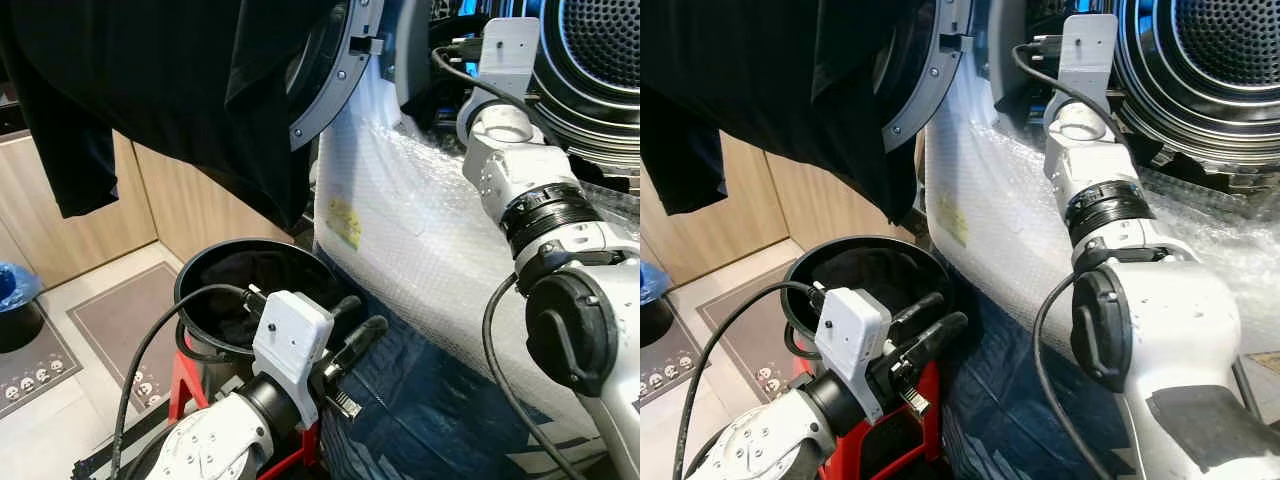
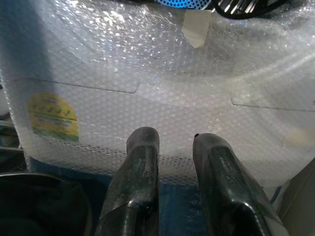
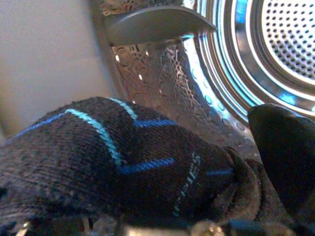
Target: Clothes washing
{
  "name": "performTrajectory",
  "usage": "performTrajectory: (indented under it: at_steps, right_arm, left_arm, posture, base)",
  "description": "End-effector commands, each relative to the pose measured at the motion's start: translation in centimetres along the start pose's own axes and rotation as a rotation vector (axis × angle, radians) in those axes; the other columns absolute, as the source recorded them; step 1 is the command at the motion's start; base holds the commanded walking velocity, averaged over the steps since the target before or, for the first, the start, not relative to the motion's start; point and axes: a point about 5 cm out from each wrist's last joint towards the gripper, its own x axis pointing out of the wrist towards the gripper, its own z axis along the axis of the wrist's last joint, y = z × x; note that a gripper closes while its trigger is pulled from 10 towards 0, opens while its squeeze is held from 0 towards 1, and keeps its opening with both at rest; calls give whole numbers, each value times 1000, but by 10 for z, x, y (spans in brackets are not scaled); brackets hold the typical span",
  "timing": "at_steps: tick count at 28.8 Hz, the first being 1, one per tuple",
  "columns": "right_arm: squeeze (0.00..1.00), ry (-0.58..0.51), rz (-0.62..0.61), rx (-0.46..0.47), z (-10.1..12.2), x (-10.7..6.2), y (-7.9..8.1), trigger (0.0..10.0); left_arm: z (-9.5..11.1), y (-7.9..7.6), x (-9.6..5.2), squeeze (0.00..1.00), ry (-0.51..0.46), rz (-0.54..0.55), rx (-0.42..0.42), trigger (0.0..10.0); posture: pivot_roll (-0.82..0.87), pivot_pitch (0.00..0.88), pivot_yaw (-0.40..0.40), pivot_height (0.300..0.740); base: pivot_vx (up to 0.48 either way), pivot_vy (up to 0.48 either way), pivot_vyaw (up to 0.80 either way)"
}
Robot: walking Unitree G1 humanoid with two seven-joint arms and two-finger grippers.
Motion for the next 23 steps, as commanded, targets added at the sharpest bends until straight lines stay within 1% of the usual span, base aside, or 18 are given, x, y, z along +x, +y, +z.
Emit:
performTrajectory:
  at_steps: [1, 5, 7, 8, 10, 11, 12, 14, 15, 17, 18, 19, 20, 21, 22, 23]
  right_arm:
    - [0, -41, 23, -38, 12, -1, 4, 10000]
    - [0, -68, 79, -71, 12, -2, 8, 10000]
    - [0, -67, 76, -93, 10, -1, 5, 10000]
    - [0, -47, 75, -94, 6, 0, 0, 10000]
    - [0, -25, 78, -87, 2, 1, -3, 10000]
    - [0, -31, 53, -149, -1, 3, -14, 10000]
    - [0, -31, 53, -149, -1, 3, -14, 10000]
    - [0, -39, 28, -260, -6, 5, -30, 10000]
    - [0, -39, 28, -260, -6, 5, -30, 10000]
    - [0, -40, 20, -307, -7, 6, -39, 10000]
    - [0, -41, 22, -320, -8, 6, -46, 10000]
    - [0, -41, 22, -320, -8, 6, -46, 10000]
    - [0, -50, 15, -340, -7, 6, -51, 10000]
    - [0, -50, 15, -340, -7, 6, -51, 10000]
    - [0, -69, 8, -388, -5, 7, -60, 10000]
    - [0, -69, 8, -388, -5, 7, -60, 10000]
  left_arm:
    - [3, -5, -1, 0, -6, -21, -12, 10000]
    - [3, -5, -1, 0, -4, -19, -14, 10000]
    - [3, -5, -1, 0, -3, -19, -15, 10000]
    - [3, -6, -1, 0, -2, -20, -16, 10000]
    - [3, -6, -1, 0, -1, -21, -16, 10000]
    - [3, -5, -2, 0, 0, -22, -16, 10000]
    - [3, -5, -2, 0, 0, -22, -16, 10000]
    - [2, -5, -1, 0, 0, -23, -17, 10000]
    - [2, -5, -1, 0, 0, -23, -17, 10000]
    - [2, -4, -1, 0, 1, -24, -17, 10000]
    - [2, -4, -1, 0, 1, -26, -18, 10000]
    - [2, -4, -1, 0, 1, -26, -18, 10000]
    - [2, -4, -1, 0, 0, -28, -19, 10000]
    - [2, -4, -1, 0, 0, -28, -19, 10000]
    - [2, -4, -1, 0, 0, -31, -18, 10000]
    - [2, -4, -1, 0, 0, -31, -18, 10000]
  posture:
    - [99, 79, -139, 740]
    - [96, 80, -139, 740]
    - [93, 80, -137, 740]
    - [92, 80, -137, 740]
    - [92, 79, -137, 740]
    - [89, 78, -136, 740]
    - [89, 78, -136, 740]
    - [86, 74, -134, 740]
    - [86, 74, -134, 740]
    - [82, 68, -132, 740]
    - [80, 65, -131, 740]
    - [80, 65, -131, 740]
    - [78, 62, -130, 740]
    - [78, 62, -130, 740]
    - [77, 57, -130, 740]
    - [77, 57, -130, 740]
  base:
    - [0, 0, 0]
    - [0, 0, 0]
    - [0, 0, 0]
    - [0, 0, 0]
    - [0, 0, 0]
    - [0, 0, 0]
    - [0, 0, 0]
    - [0, 0, 0]
    - [0, 0, 0]
    - [0, 0, 0]
    - [0, 0, 0]
    - [0, 0, 0]
    - [0, 0, 0]
    - [0, 0, 0]
    - [0, 0, 0]
    - [0, 0, 0]
